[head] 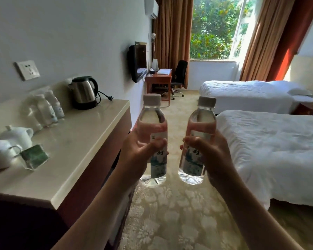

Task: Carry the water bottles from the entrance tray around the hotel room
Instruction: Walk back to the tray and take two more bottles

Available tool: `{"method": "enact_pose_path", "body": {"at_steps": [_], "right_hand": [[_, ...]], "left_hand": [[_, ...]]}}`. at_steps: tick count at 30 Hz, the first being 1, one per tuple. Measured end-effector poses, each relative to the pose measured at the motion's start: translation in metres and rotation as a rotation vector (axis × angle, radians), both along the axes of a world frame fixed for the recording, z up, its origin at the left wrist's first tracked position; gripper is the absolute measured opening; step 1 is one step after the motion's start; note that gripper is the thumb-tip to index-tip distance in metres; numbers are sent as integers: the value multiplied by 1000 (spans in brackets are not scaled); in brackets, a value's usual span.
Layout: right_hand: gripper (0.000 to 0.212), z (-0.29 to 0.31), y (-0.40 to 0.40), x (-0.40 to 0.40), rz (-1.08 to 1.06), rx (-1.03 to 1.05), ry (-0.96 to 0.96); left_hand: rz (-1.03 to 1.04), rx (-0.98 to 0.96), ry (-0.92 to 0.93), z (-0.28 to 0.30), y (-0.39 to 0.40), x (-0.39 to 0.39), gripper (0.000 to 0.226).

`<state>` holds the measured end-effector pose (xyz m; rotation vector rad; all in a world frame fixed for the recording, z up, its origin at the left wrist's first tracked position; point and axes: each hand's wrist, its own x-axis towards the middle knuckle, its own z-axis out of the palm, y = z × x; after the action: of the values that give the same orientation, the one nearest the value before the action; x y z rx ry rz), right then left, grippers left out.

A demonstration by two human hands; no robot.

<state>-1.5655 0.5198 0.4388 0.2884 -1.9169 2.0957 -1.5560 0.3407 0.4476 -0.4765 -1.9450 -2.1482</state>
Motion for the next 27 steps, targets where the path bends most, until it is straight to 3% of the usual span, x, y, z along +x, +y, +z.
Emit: {"method": "enact_pose_path", "body": {"at_steps": [9,14,19,23,27], "right_hand": [[43,-16,-22,-165,113,12,33],[36,-26,-64,-279,205,59,61],[42,-24,-127,-387,319,33,55],[49,-29,-184,-447,460,63,48],[38,-49,-240,-491,633,89,27]], "left_hand": [[173,7,-10,-26,-30,-148,52],[308,22,19,-34,-65,-249,46],[450,36,21,-34,-108,-333,37],[570,64,-54,-43,-148,-369,40],[686,56,-73,-54,-190,-386,50]]}}
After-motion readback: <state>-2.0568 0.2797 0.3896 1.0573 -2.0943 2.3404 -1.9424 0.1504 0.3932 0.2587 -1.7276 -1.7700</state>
